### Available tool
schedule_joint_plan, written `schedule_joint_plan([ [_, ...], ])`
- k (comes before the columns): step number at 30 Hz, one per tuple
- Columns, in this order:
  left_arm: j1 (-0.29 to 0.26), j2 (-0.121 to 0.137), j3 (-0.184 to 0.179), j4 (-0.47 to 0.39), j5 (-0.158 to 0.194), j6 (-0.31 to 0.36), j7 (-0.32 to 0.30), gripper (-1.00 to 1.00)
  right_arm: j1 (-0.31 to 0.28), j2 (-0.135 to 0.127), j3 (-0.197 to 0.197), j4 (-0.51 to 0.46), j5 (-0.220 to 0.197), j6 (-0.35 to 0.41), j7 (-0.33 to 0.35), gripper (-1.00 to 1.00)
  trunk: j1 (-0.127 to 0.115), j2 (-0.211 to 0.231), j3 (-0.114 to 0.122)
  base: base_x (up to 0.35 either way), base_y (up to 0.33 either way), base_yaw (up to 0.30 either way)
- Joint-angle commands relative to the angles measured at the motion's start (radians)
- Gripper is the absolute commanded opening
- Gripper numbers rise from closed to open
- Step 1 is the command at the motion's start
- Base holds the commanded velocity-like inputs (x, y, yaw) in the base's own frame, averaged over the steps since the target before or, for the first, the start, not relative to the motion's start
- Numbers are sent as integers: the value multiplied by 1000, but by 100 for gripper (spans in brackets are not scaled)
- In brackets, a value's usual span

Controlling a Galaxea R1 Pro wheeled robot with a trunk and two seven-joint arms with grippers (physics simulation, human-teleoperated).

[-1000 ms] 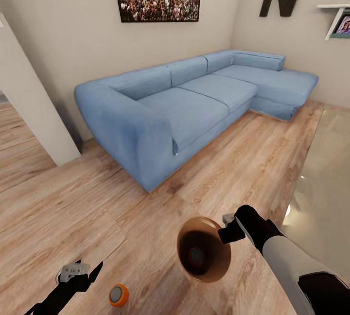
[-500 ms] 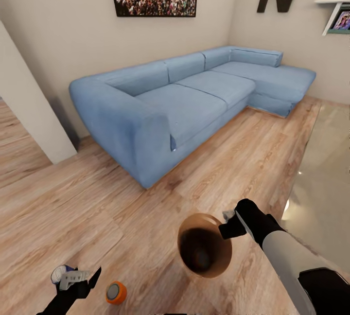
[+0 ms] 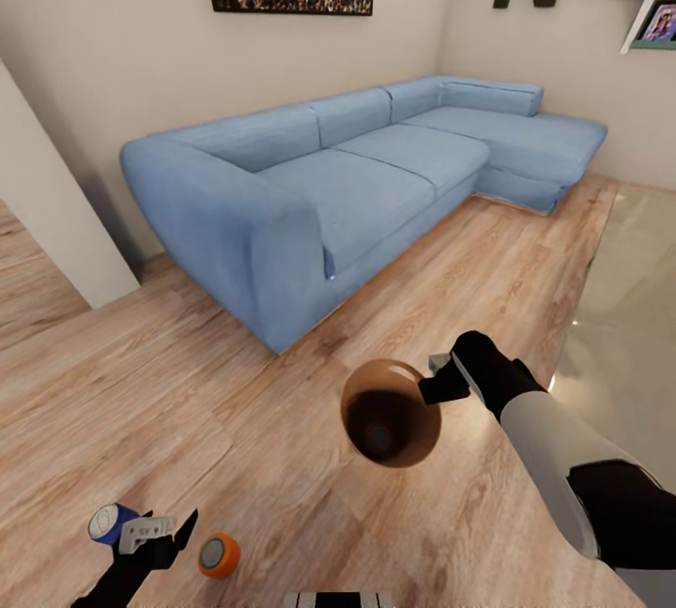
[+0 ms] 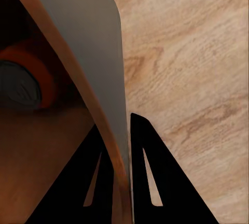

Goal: Put the three can of soda from the living room inside the tash can in the kitchen.

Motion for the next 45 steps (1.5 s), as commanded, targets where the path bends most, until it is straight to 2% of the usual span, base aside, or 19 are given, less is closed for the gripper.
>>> schedule_joint_plan([
  [1, -1, 0, 0, 1, 0, 0, 0, 100, -4, 1, -3, 1, -31, 5, 5, -100, 4, -7, -5, 0, 0, -4],
  [7, -3, 0, 0, 1, -1, 0, 0, 100, -30, 3, -2, 25, -31, 5, 6, -100, 27, -49, -33, 0, 0, -1],
  [15, -8, 0, -1, 9, -3, 0, 1, 100, -35, 0, -2, 37, -31, 5, 6, -100, 57, -105, -70, 0, 0, 0],
  [18, -14, 0, -1, 22, -4, 0, 23, 100, -47, 1, -2, 38, -31, 5, 6, -100, 69, -126, -84, 0, 0, 0],
  [20, -20, -1, -2, 25, -19, 0, 43, 100, -61, 0, -2, 43, -31, 5, 6, -100, 76, -139, -93, 0, 0, 0],
  [22, -35, -11, -1, 46, -73, -3, 104, 100, -78, 2, -2, 58, -31, 5, 6, -100, 77, -139, -104, 0, 0, 0],
  [24, -43, -22, -1, 69, -103, -12, 143, 100, -82, 2, -2, 64, -31, 5, 6, -100, 78, -140, -115, 0, 0, 0],
  [25, -53, -35, -1, 101, -144, -37, 186, 100, -86, 3, -2, 69, -31, 5, 6, -100, 78, -140, -120, 0, 0, 0],
  [27, -60, -44, -1, 117, -174, -56, 207, 100, -88, 4, -2, 72, -31, 5, 6, -100, 79, -141, -131, 0, 0, 0],
  [29, -64, -51, -1, 123, -189, -66, 213, 100, -89, 3, -2, 73, -31, 5, 6, -100, 80, -141, -142, 0, 0, 0],
  [32, -67, -72, -4, 123, -201, -73, 216, 100, -90, 3, -2, 75, -31, 5, 6, -100, 80, -141, -146, 0, 0, 0],
  [35, -68, -82, -26, 117, -204, -75, 219, 100, -90, 5, -1, 75, -29, 5, 6, -100, 80, -141, -150, 0, 0, 0],
  [39, -67, -86, -42, 105, -205, -75, 219, 100, -91, 6, 1, 75, -27, 5, 6, -100, 80, -141, -152, 0, 0, 0],
  [45, -67, -86, -47, 100, -204, -74, 219, 100, -91, 7, 2, 75, -26, 5, 6, -100, 80, -141, -153, 0, 0, 0],
])
